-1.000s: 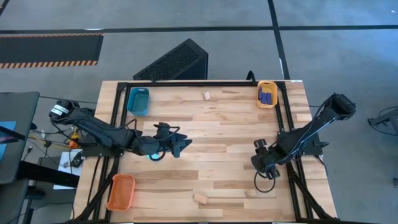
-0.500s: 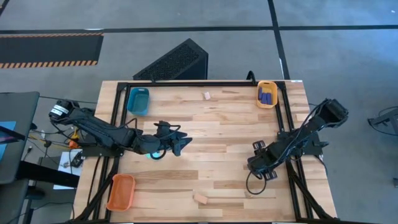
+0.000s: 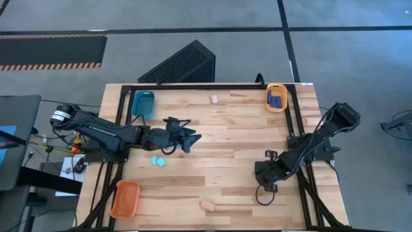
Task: Sort & place blocks by color
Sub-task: Put the right light blue block into the blue bin
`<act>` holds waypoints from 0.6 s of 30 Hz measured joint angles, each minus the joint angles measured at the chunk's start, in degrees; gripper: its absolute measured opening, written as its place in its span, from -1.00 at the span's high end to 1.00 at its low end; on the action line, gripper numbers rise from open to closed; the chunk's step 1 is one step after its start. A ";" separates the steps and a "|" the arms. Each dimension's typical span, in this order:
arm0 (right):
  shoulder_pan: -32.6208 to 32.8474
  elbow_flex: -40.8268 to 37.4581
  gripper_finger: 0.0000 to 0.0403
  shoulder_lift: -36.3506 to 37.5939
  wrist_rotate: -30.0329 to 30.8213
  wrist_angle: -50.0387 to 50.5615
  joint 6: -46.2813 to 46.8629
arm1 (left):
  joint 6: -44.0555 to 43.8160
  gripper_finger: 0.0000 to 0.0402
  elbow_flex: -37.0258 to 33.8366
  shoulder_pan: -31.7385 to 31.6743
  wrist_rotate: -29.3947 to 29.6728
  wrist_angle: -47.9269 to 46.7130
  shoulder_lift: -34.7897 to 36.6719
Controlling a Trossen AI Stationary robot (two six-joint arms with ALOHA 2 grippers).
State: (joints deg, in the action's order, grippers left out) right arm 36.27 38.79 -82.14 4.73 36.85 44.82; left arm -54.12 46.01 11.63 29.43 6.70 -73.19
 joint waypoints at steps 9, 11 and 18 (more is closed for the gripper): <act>1.01 4.08 0.35 2.64 10.34 -2.25 7.10 | -1.47 -0.20 -0.04 1.66 -1.23 0.67 -1.15; 0.01 5.30 0.35 3.23 13.60 -2.50 6.61 | -3.44 -0.20 0.11 3.57 0.53 3.68 -2.58; -2.99 7.29 0.34 3.75 30.62 -13.98 8.14 | -10.02 -0.20 -0.03 6.13 1.11 17.23 -11.88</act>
State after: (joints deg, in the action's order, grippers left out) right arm 33.28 46.08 -78.39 35.35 22.87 52.97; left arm -64.14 45.98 17.76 30.54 23.93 -85.07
